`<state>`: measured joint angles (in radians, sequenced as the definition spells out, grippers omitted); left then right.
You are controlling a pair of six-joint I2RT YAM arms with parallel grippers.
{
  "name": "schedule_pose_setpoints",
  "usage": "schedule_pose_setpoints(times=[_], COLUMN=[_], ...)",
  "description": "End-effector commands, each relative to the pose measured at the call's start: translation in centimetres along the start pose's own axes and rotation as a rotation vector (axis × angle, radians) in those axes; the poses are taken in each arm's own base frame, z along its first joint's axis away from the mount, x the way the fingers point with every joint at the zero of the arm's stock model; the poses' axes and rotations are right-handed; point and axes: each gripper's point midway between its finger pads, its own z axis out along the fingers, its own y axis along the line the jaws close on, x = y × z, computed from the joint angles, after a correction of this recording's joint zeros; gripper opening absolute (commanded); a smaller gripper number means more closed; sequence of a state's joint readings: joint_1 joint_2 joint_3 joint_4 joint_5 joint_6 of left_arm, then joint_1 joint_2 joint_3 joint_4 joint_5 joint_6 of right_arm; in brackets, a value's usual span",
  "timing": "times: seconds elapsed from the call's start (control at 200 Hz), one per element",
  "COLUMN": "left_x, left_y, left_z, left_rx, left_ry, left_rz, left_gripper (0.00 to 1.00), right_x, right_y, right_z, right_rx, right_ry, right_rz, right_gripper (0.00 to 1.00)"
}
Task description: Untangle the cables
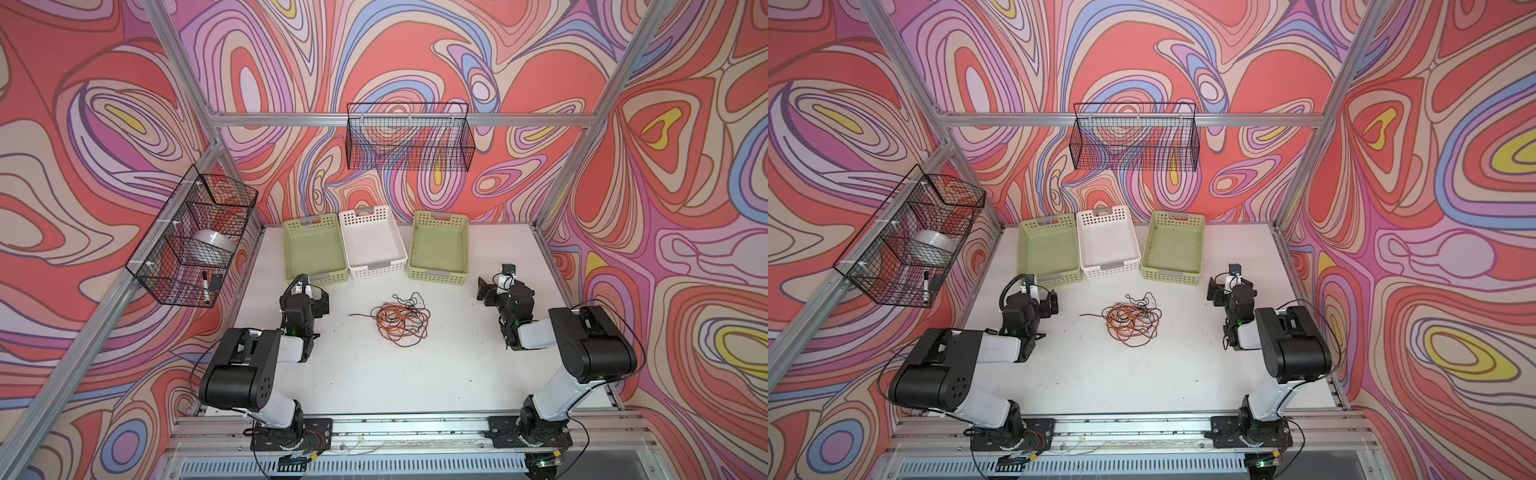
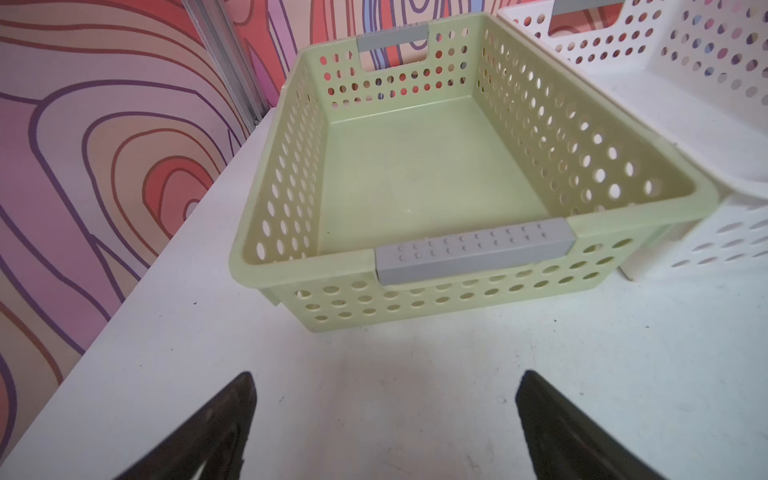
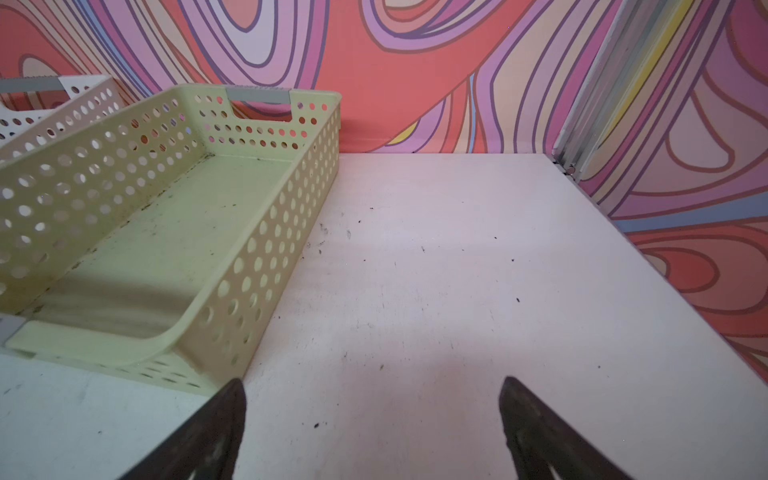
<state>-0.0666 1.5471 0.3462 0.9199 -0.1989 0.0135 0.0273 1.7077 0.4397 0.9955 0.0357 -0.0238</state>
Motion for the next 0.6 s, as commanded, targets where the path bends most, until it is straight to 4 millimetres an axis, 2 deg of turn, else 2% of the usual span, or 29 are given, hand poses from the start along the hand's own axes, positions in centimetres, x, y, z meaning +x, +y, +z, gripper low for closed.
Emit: schedule_pose_setpoints(times=[0.0, 0.381, 0.476, 0.596], left_x=[-1.0, -0.9, -0.9, -0.9], left_y=[-0.2, -0.2, -0.2, -0.2], left_z=[0.1, 0.2, 0.3, 0.3], left_rx=[0.004, 0.005, 0.005, 0.005], left_ry=[-0.029, -0.024, -0.021, -0.021], left_rz=[-0.013, -0.014, -0.013, -0.013], left_gripper=[1.00, 1.00, 1.00, 0.99], right_x=[-0.2, -0.1, 0.1, 0.0], right_y=[0.1, 0.1, -1.0, -1.2], right_z=[0.1, 0.3, 0.7, 0.8], right_rx=[-0.005, -0.010, 0.025, 0.021], right_ry=[-0.007, 0.002, 0.029, 0.025], right_rz=[0.006, 0.013, 0.049, 0.054], right_gripper=[0.98, 0.98, 0.98, 0.98])
